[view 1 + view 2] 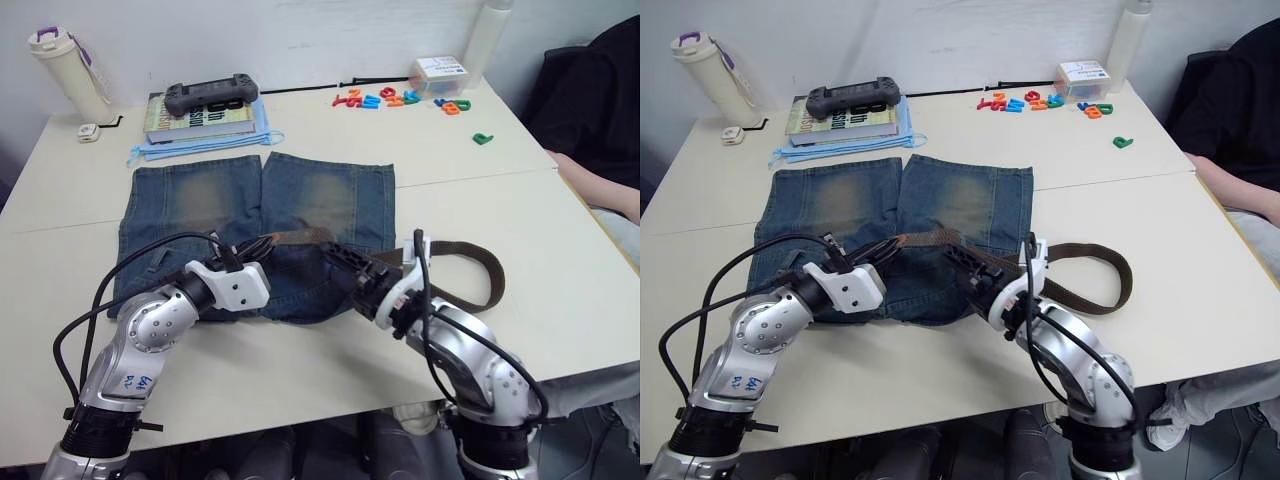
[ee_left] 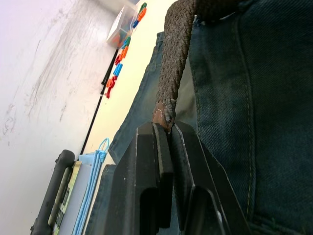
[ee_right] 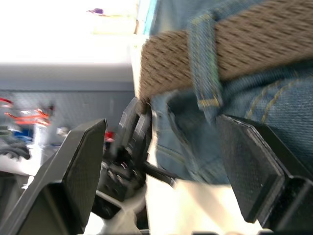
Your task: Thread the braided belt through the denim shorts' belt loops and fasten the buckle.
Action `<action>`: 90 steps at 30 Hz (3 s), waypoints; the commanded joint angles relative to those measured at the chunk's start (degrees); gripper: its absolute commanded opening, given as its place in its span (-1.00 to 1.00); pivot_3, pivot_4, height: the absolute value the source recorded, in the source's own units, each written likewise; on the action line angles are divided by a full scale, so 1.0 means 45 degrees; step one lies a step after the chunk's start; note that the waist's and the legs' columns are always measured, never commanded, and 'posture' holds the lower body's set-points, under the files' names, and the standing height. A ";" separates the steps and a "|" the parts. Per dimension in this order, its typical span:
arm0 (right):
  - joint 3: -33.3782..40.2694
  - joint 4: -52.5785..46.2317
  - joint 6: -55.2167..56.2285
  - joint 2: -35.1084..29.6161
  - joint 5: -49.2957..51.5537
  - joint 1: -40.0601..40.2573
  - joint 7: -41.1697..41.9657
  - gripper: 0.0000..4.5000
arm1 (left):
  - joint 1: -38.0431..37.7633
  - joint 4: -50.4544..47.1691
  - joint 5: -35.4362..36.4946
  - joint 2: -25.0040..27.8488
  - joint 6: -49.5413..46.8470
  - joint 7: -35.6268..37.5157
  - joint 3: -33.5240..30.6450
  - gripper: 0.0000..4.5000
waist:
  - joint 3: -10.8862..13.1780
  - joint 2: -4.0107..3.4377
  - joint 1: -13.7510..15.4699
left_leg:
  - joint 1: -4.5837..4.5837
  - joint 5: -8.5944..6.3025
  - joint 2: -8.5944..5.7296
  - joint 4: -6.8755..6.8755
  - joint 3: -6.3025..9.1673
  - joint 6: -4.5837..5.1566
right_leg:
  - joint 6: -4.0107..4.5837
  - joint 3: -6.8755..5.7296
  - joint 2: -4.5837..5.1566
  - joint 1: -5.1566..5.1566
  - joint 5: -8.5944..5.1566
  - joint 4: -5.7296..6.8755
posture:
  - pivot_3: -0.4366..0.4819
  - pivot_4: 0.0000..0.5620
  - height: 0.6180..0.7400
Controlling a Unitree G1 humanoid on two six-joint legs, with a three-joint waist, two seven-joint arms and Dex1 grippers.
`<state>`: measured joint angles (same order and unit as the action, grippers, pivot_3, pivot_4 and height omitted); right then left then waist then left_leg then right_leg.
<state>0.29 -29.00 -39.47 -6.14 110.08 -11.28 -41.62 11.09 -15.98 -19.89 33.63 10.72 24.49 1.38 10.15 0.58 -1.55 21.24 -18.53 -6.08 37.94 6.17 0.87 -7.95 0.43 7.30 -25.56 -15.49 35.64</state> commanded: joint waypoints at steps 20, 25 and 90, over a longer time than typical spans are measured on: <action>-0.2284 -0.0761 0.2417 0.1251 0.0649 -0.1155 -0.0862 0.71 | 0.0245 -0.0694 0.0450 -0.0102 0.0135 0.0049 -0.0157 -1.00 | -0.0001 0.0000 0.0029 | -0.0003 0.0002 0.0000 0.0001 0.0002 -0.0002 | 0.0000 -0.0001 -0.0002 0.0001 0.0000 0.0003 | -0.05 -0.47 0.55; -0.1936 0.0582 0.2548 0.1281 0.0043 -0.1849 -0.0133 0.71 | -0.0133 -0.1078 0.0459 -0.0071 0.0186 0.0087 -0.0188 -1.00 | -0.0001 0.0000 0.0009 | -0.0004 0.0002 0.0001 0.0002 0.0001 -0.0002 | 0.0000 0.0000 -0.0003 0.0000 0.0000 0.0005 | -0.05 -0.47 0.55; -0.0377 0.1228 0.1643 0.0289 -0.1253 -0.2773 0.1397 -1.00 | -0.3342 0.3869 0.0609 0.2650 0.4471 0.1417 -0.1387 -0.05 | 0.0002 -0.0024 0.0327 | -0.0027 -0.0011 -0.0001 0.0000 -0.0011 0.0014 | 0.0016 -0.0003 0.0010 0.0004 -0.0009 0.0038 | -0.05 -0.47 0.55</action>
<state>-1.92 -21.69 -31.80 -4.89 102.91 -22.57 -36.47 -3.22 0.57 -15.82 45.67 32.27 31.06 -5.92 10.16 0.48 -0.08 21.11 -18.58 -6.09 37.94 6.12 0.93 -7.87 0.42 7.35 -25.54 -15.52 35.82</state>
